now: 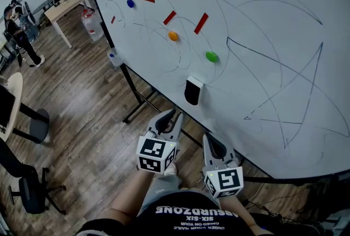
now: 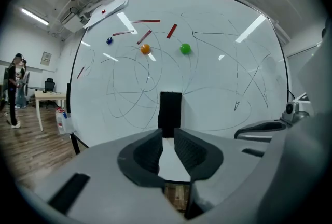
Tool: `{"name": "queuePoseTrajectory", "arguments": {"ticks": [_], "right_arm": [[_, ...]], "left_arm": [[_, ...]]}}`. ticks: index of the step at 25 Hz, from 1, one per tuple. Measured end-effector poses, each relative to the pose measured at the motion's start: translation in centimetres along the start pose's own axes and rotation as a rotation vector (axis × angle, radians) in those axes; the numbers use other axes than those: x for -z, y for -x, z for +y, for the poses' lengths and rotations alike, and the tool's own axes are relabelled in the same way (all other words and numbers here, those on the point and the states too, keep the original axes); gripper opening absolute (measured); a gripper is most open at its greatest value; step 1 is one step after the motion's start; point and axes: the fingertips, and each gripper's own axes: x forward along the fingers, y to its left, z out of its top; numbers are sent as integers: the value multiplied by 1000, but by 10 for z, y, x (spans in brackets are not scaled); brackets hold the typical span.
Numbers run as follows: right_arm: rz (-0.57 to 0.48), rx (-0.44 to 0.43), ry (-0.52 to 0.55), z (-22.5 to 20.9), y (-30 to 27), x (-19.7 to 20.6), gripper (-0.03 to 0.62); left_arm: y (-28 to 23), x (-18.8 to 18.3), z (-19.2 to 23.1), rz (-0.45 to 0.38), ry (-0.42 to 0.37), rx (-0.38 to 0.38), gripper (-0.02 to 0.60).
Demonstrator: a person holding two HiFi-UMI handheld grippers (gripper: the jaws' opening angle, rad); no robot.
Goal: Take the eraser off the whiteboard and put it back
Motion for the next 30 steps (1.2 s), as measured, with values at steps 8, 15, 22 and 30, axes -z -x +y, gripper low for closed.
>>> {"name": "queuePoseTrajectory", "arguments": {"ticks": [8,15,22,30], "right_arm": [[-18,-17,6,3,1,-4,-2],[-21,-23,12,5,2,-5,-2],[-20,-29,24,8,4,-7,-2],[-18,-31,29,9,7,-6,-1]], "left_arm": [[15,10,-4,-1,19,3,8],[21,20,-9,11,18,17,8],[24,20,-12,7,13,20,8],[27,19,-16,0,14,20,8]]}}
